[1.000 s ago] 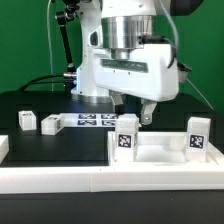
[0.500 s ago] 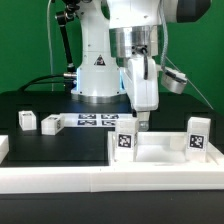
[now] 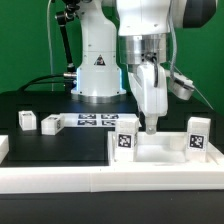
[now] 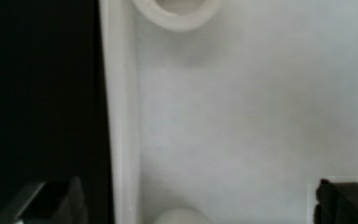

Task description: Assemble square table

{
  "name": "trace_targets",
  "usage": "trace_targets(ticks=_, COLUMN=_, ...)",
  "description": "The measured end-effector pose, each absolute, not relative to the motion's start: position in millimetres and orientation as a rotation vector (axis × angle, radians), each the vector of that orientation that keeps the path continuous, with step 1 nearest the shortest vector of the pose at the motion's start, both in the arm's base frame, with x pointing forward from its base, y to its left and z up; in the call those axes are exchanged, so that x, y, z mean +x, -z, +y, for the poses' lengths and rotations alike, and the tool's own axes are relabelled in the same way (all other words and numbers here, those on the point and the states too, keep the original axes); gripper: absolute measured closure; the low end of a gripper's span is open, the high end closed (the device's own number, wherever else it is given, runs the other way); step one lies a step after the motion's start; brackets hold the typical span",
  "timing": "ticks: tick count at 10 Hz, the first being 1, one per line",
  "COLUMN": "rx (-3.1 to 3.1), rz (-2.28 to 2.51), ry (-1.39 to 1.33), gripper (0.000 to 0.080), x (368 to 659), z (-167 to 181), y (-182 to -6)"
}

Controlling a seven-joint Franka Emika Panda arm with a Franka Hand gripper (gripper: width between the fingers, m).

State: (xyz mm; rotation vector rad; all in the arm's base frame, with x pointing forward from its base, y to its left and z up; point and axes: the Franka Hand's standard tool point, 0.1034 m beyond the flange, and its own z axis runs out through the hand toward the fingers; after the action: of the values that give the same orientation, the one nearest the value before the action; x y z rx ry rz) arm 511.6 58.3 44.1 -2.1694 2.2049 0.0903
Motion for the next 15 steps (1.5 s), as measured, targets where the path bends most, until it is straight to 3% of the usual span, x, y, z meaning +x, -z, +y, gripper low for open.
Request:
trace_targets(ticks=9, rx=-2.234, rz=2.219, ry=-0.238, gripper=0.015, x=494.8, z=67.7, y=-31.3)
trace_targets(ticks=13, rx=-2.232, rz=2.183, ry=-0.143, gripper=0.015, x=501.9, z=63.0, y=-31.2)
trace_targets(ticks=15, rx=-2.189, rz=2.125, ry=0.069, gripper=0.015, x=504.8, z=54.2, y=-28.9)
